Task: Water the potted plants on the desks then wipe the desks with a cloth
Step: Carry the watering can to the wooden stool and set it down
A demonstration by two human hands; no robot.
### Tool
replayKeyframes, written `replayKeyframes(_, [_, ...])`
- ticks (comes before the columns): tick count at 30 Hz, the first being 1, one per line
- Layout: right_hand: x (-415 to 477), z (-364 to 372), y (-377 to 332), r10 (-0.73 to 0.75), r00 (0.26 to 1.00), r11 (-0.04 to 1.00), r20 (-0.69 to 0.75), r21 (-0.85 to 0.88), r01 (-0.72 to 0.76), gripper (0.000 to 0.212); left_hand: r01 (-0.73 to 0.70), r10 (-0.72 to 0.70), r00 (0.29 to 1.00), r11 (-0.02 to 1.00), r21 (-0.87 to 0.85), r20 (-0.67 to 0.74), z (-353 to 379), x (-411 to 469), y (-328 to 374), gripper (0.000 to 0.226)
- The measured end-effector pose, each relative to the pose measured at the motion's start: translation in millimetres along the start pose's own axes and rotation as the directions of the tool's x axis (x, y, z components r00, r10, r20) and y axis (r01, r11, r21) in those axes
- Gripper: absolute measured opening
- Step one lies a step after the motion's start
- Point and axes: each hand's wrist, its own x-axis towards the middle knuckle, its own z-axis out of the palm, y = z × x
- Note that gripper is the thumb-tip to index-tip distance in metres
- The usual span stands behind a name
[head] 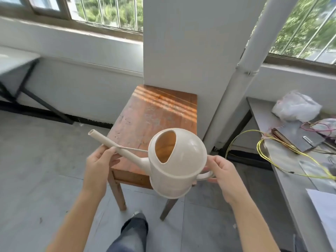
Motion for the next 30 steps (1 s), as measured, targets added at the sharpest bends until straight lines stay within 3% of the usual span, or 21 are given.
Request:
replayKeyframes(7, [65.0, 3.3, -12.5, -0.047, 0.998, 0.999, -0.045, 0.000, 0.047, 0.033, -0.018, 0.018, 1.000, 0.999, -0.050, 0.006, 29.4, 69.7, 4.8, 0.027])
replayKeyframes(12, [120.0, 6.8, -23.2, -0.036, 0.997, 0.998, -0.069, -0.050, 0.033, 0.023, 0.000, 0.004, 0.999, 0.997, -0.074, 0.052, 49.7, 125.6, 5.6, 0.028])
replayKeyframes(19, [199.6, 27.8, -37.6, 0.013, 0.998, 0.997, -0.069, -0.080, -0.018, 0.037, 0.055, -0.047, 0.992, 0.997, -0.062, 0.117, 70.5, 211.3, 2.5, 0.029])
replayKeyframes(23, [245.0, 38.6, -42.5, 0.043, 0.996, 0.995, -0.080, -0.088, -0.050, 0.021, 0.089, -0.084, 0.985, 0.996, -0.028, 0.149, 82.4, 258.5, -1.7, 0.026])
replayKeyframes(27, [285.9, 42.4, -45.4, 0.065, 0.995, 0.989, -0.071, -0.126, -0.074, 0.033, 0.122, -0.116, 0.982, 0.992, -0.033, 0.148, 102.0, 298.6, -6.3, 0.026])
replayKeyframes(30, [320.0, 40.7, -47.6, 0.069, 0.996, 0.988, -0.063, -0.134, -0.077, 0.027, 0.141, -0.135, 0.979, 0.990, -0.027, 0.154, 118.2, 327.1, -8.1, 0.025])
